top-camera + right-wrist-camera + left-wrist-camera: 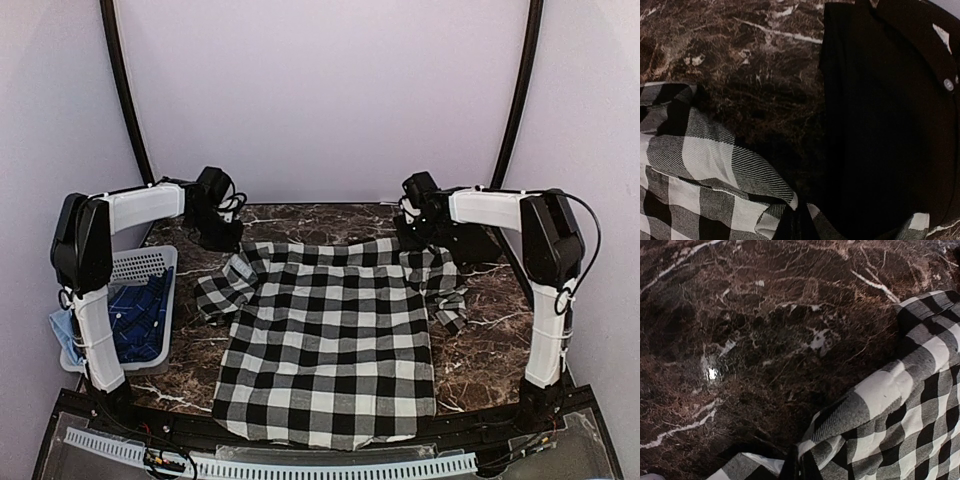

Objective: Fold and stack the long sleeve shirts
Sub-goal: Flatten out the crumpled shirt at the center of the board.

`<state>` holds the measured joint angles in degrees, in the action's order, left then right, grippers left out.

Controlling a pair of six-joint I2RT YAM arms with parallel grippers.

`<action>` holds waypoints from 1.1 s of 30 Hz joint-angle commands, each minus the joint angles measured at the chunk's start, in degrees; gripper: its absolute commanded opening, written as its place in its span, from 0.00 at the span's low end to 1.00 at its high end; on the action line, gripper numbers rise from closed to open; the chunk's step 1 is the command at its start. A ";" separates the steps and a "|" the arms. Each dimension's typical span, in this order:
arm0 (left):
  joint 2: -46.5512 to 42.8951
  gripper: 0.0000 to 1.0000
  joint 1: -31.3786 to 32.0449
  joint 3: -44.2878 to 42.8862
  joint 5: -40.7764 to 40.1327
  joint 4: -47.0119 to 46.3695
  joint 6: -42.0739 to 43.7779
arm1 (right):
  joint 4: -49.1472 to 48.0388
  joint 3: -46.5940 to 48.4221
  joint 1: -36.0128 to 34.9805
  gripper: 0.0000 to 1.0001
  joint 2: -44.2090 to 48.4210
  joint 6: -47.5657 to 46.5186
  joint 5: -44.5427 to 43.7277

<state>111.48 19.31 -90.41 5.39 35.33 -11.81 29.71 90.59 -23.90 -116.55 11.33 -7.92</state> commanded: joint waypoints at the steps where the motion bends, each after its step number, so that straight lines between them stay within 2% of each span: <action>1: -2.99 0.00 -0.15 0.47 -0.72 2.23 -1.67 | -2.66 -2.40 -0.25 0.00 3.05 3.47 1.62; 8: -2.55 0.00 -0.11 1.43 -2.35 3.05 -1.84 | -2.59 -4.01 -1.46 0.00 3.36 3.52 2.59; 11: -4.95 0.00 -0.06 2.36 -2.01 3.04 -1.42 | -2.92 -5.79 -3.67 0.00 5.41 2.84 0.92; 16: -9.85 0.04 -0.06 8.87 2.93 2.76 -1.64 | -3.80 -12.26 -5.56 0.02 9.11 3.11 -0.09; 19: -13.03 0.13 -0.06 13.79 3.62 1.98 -2.82 | -4.96 -16.94 -6.25 0.16 11.55 3.63 -1.03; 21: -14.26 0.22 -0.06 15.98 3.70 2.23 -3.29 | -4.76 -18.54 -6.48 0.20 12.62 4.14 -1.53; 22: -14.62 0.33 -0.06 16.50 3.64 2.42 -3.43 | -4.41 -18.53 -6.57 0.23 13.14 4.26 -1.70; 24: -15.93 0.43 -0.06 15.90 3.32 2.50 -3.90 | -3.69 -17.73 -7.07 0.33 14.48 4.33 -2.05; 29: -18.04 0.47 -0.06 9.51 3.67 1.01 -4.67 | -3.11 -13.46 -8.82 0.58 17.46 4.09 -4.39; 33: -13.48 0.49 0.13 1.74 4.29 -0.44 -5.42 | -5.36 -9.37 -8.97 0.70 15.30 3.18 -4.30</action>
<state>97.32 19.35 -81.58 8.45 36.91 -16.08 27.27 76.14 -32.32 -101.10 15.18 -10.76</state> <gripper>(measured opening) 0.491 0.661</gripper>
